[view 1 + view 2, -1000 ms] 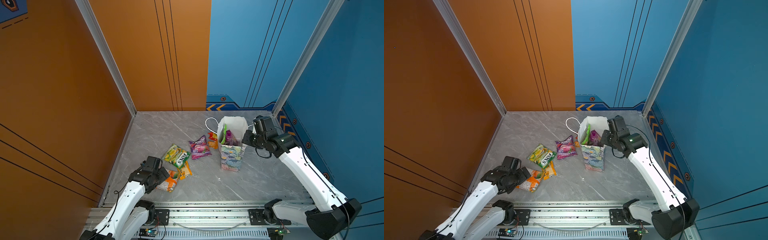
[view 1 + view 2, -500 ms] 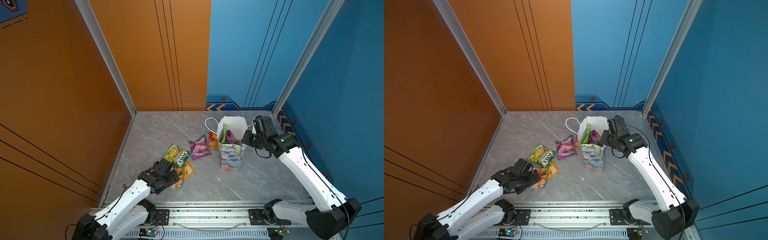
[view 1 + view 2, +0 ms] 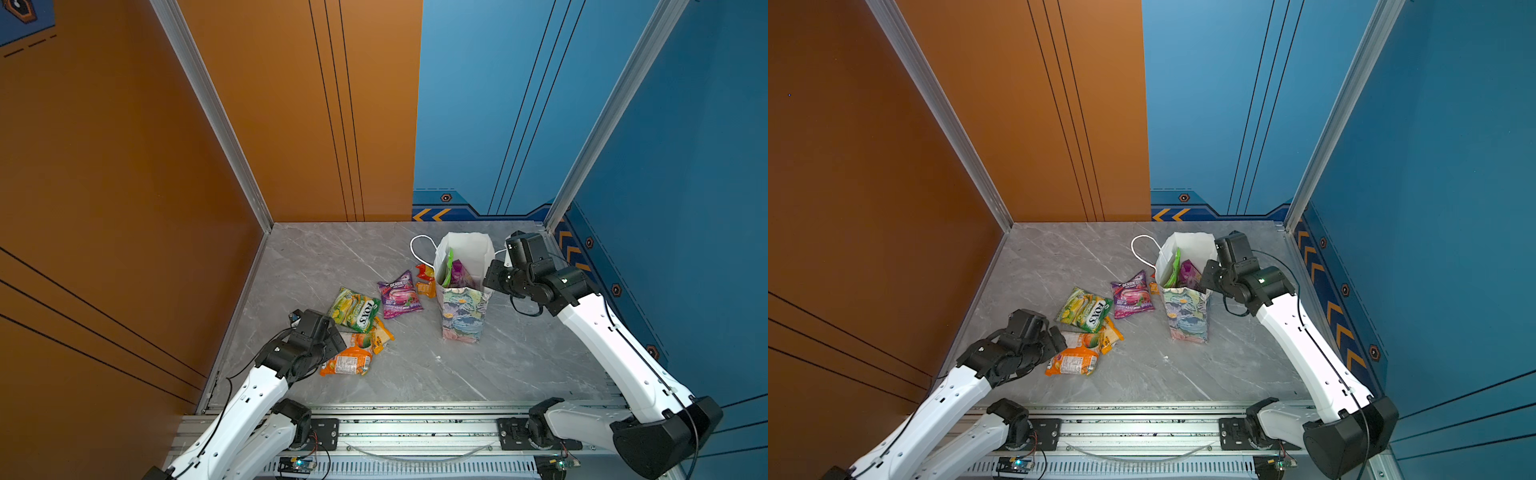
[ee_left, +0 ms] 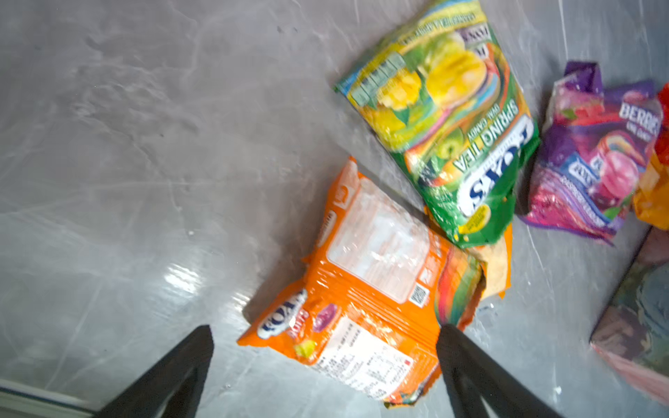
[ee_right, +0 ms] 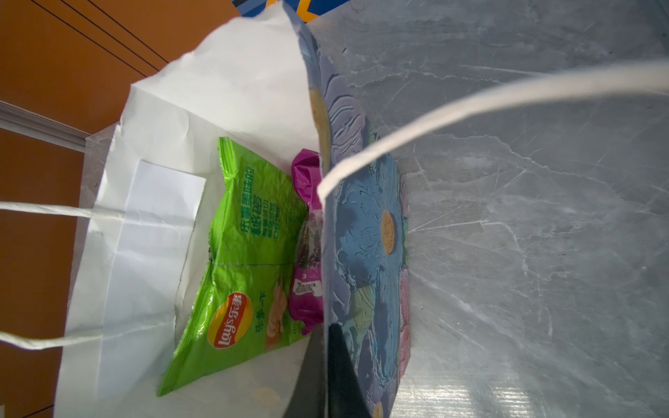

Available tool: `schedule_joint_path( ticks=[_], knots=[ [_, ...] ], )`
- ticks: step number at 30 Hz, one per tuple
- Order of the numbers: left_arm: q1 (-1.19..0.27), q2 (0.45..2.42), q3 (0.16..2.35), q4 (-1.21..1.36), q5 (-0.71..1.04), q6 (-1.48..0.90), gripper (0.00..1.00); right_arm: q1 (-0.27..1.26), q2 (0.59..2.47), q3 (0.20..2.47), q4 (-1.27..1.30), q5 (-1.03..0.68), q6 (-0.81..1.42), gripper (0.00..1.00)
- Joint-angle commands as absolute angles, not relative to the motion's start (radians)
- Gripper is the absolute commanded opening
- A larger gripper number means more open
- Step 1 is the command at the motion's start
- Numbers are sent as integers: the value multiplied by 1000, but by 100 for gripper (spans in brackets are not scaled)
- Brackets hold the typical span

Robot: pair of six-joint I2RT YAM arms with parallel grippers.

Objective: Place the snacks into the paper bag
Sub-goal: 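Move the left gripper over the orange Fox's Fruits candy bag, then lower the left gripper and grasp the orange Fox's bag's edge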

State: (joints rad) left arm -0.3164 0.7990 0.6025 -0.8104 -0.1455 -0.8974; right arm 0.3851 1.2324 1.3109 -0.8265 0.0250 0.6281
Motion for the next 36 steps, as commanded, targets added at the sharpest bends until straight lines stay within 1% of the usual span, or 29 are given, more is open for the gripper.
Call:
schedule_joint_path(
  ticks=[1,5,8,13,17,20,24,28,31,34,36],
  knots=[
    [-246,838,578,-759,-94,-804,98,388,1246,1321,-820,12,623,0],
    [-208,936,556,-652,-17,-750,99,387,1255,1327,-827,15,621,0],
    [-206,1005,560,-621,27,-721,100,388,1252,1327,-826,15,621,0],
    [-221,1075,547,-578,106,-711,94,389,1244,1318,-822,14,627,0],
    [-291,1092,549,-580,134,-732,93,390,1240,1317,-827,20,626,0],
    [-360,1068,532,-587,138,-774,92,390,1242,1316,-828,20,624,0],
    [-475,1016,522,-629,98,-840,92,390,1243,1309,-825,21,624,0],
    [-544,955,519,-673,48,-880,92,390,1244,1304,-820,15,627,0],
    [-503,902,492,-702,20,-882,92,390,1244,1304,-819,14,627,0],
    [-390,838,442,-674,98,-861,91,391,1243,1307,-821,14,626,0],
    [-353,810,423,-649,130,-868,89,391,1241,1309,-824,14,626,0]
  ],
)
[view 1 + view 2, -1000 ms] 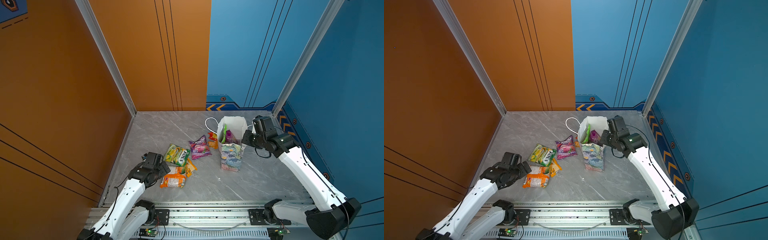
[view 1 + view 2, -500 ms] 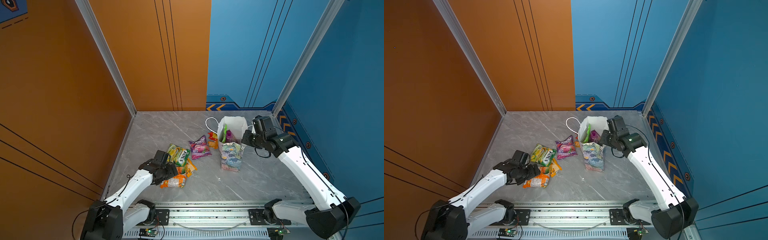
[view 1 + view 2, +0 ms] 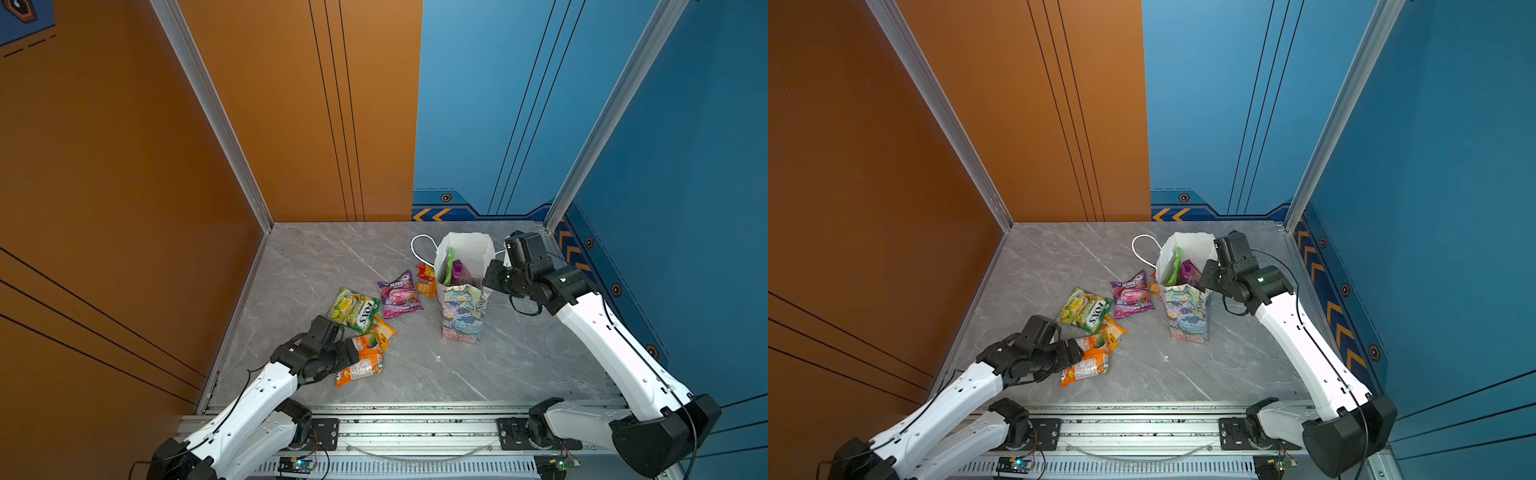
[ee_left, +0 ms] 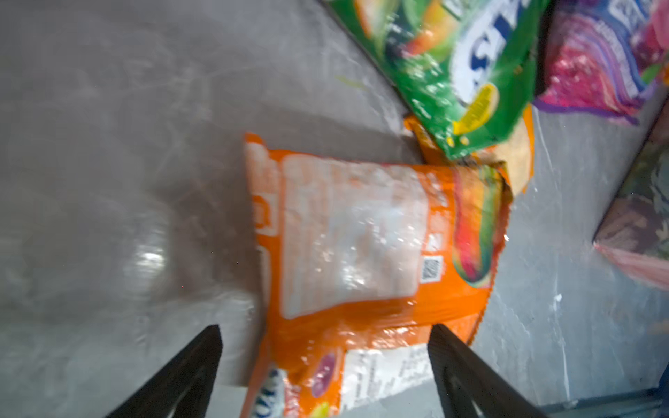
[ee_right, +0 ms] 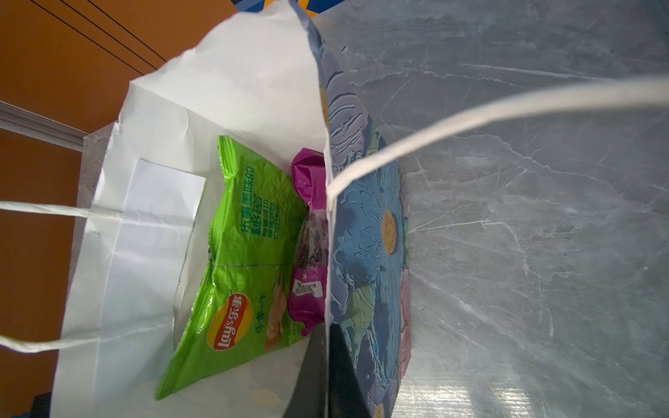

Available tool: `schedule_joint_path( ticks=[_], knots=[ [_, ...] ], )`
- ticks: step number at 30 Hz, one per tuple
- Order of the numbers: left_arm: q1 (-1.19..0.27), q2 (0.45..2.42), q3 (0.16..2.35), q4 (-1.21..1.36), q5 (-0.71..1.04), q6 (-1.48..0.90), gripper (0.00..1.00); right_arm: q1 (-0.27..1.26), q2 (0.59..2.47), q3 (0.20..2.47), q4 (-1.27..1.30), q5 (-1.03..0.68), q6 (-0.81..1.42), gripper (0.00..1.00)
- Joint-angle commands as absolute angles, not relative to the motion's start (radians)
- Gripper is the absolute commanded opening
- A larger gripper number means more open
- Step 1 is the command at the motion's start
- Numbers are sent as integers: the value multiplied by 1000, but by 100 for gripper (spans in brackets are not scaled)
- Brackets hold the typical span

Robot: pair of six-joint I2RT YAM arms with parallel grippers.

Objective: Place the snacks into the paper bag
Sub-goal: 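Lower the left gripper and grasp the orange Fox's bag's edge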

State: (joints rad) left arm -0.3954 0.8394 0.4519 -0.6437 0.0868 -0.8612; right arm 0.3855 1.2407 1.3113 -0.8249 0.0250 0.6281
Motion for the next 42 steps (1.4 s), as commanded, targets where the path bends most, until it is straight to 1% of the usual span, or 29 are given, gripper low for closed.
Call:
schedule_joint_path(
  ticks=[1,3,4,5,8,12,16,19,24,29,33,35,42],
  knots=[
    [-342,806,422,-650,130,-868,87,391,1239,1310,-825,14,626,0],
    [-323,807,418,-641,136,-863,88,391,1235,1306,-825,16,627,0],
    [-317,815,413,-627,149,-861,85,391,1234,1304,-825,17,627,0],
    [-311,826,407,-613,165,-857,81,391,1234,1304,-825,16,627,0],
    [-308,874,394,-563,224,-850,77,393,1234,1303,-825,15,628,0],
    [-312,936,394,-540,255,-842,69,394,1235,1298,-824,15,628,0],
    [-323,958,381,-506,264,-844,57,395,1232,1294,-822,15,628,0],
    [-329,960,383,-500,275,-847,46,396,1233,1296,-823,15,627,0],
    [-371,899,387,-501,247,-857,35,396,1233,1304,-827,18,626,0],
    [-377,857,379,-493,244,-875,24,397,1241,1305,-825,17,624,0],
    [-376,834,405,-497,253,-863,10,398,1247,1320,-834,17,620,0],
    [-376,809,419,-501,253,-861,7,397,1243,1322,-836,22,618,0],
    [-362,708,467,-547,239,-864,3,397,1241,1323,-842,29,617,0]
  ],
)
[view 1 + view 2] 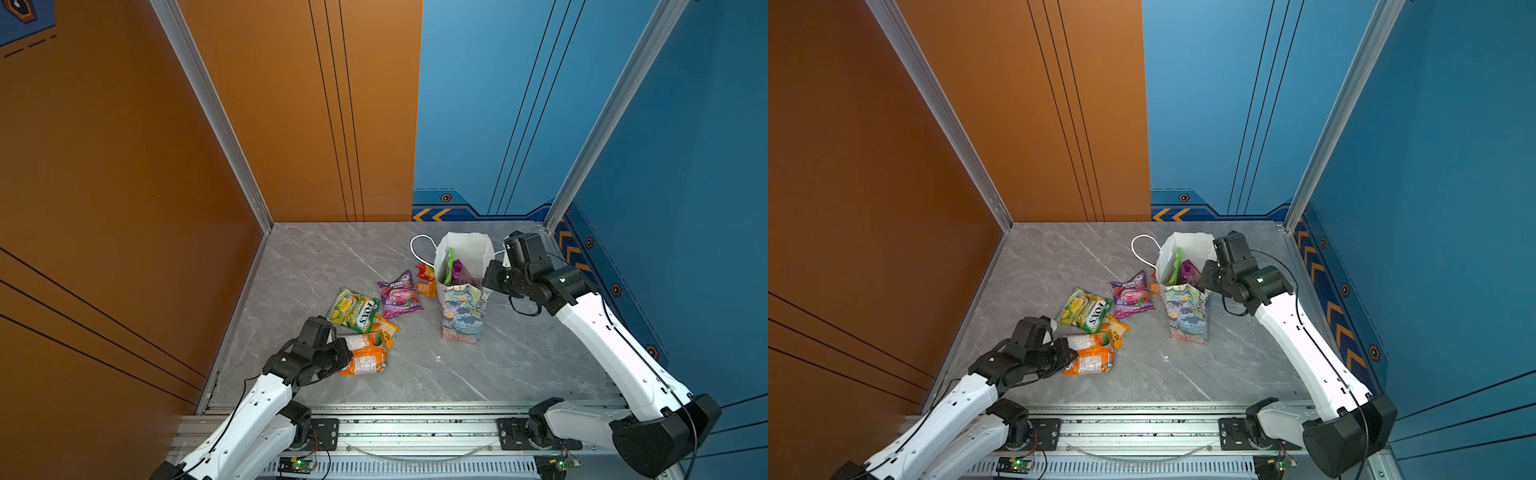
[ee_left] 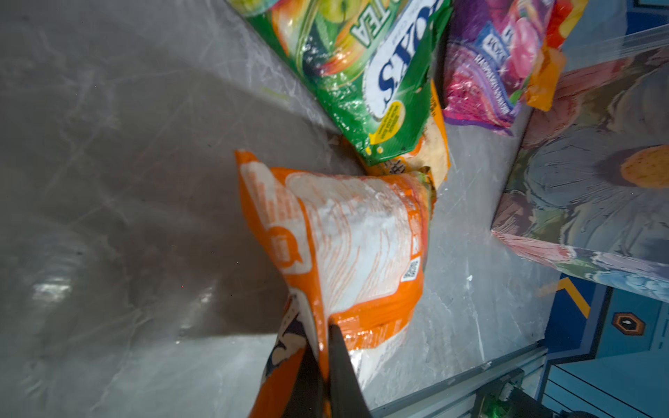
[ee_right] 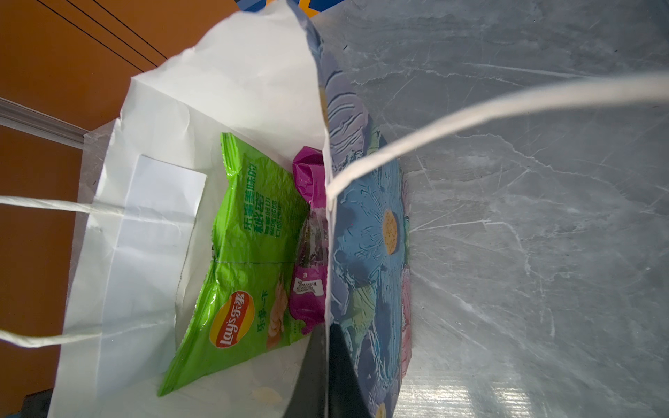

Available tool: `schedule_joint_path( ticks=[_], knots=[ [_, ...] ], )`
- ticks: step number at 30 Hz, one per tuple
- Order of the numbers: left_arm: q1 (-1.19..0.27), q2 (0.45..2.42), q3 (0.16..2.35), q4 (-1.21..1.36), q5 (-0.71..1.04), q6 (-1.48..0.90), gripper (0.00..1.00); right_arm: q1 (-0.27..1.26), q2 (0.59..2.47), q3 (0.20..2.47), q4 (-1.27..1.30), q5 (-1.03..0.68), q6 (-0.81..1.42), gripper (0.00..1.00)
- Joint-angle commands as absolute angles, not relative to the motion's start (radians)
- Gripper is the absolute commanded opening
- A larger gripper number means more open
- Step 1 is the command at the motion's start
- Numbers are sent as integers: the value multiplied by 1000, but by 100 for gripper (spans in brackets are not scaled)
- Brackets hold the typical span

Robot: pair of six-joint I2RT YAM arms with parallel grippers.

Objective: Place the snacks into the paper bag
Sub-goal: 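Lower the left gripper and grasp the orange Fox's bag's edge, then lift the orange bag with the left gripper while the right gripper tilts the paper bag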

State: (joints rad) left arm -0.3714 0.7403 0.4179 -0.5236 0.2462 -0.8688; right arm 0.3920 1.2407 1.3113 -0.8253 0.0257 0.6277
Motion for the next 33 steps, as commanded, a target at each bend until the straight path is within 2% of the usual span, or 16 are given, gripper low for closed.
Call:
schedule_joint_path(
  ticks=[1,20,33],
  knots=[
    [-361,700,480,-555,239,-860,2,397,1244,1325,-843,26,615,0],
    [-374,579,643,-716,17,-697,0,399,1230,1330,-850,23,615,0],
    [-320,623,911,-866,-46,-537,0,428,1228,1353,-857,21,615,0]
  ],
)
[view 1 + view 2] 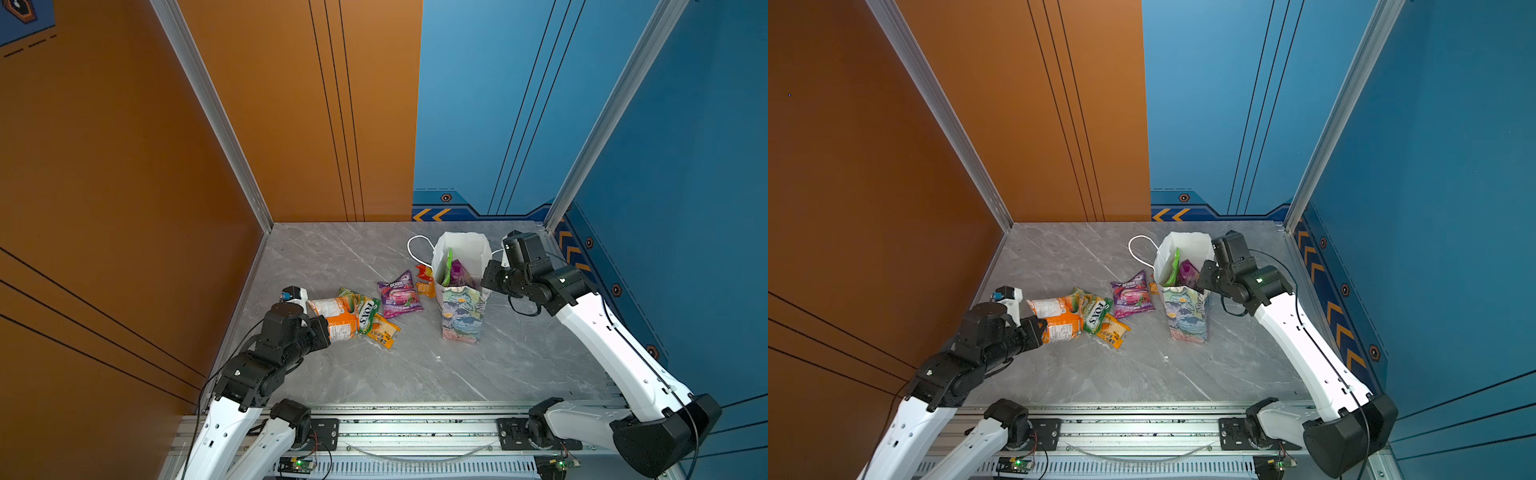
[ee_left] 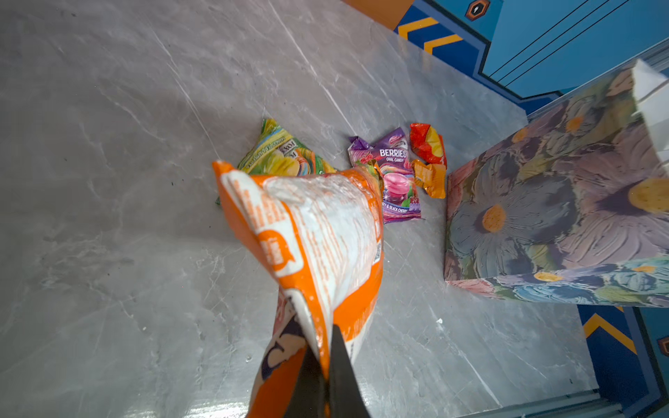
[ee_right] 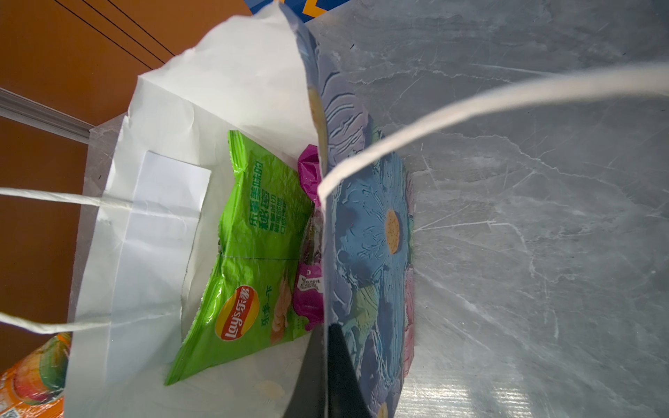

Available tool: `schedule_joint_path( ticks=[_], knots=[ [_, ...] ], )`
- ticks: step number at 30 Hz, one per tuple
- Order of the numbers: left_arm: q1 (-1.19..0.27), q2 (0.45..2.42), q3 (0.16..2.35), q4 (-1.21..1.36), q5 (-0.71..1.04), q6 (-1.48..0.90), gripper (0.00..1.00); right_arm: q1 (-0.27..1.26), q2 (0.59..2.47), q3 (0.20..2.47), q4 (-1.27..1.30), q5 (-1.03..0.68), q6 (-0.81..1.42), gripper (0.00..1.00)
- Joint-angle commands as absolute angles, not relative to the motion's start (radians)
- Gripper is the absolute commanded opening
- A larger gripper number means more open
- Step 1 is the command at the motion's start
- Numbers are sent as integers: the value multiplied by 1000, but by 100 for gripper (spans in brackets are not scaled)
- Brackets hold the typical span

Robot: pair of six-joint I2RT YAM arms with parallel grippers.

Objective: Place the snacks into the paper bag
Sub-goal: 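Lift the orange bag with the left gripper while the right gripper tilts the paper bag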

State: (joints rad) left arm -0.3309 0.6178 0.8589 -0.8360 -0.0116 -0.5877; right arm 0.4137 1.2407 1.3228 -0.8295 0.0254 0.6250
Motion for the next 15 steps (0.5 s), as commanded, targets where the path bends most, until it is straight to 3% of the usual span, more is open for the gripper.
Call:
schedule_joint_path(
  ticks=[1,15],
  knots=[
    [-318,626,931,-866,-48,-543,0,433,1226,1353,-856,23,616,0],
    [-320,662,1197,-819,26,-636,0,491,1223,1381,-864,49,623,0]
  ],
)
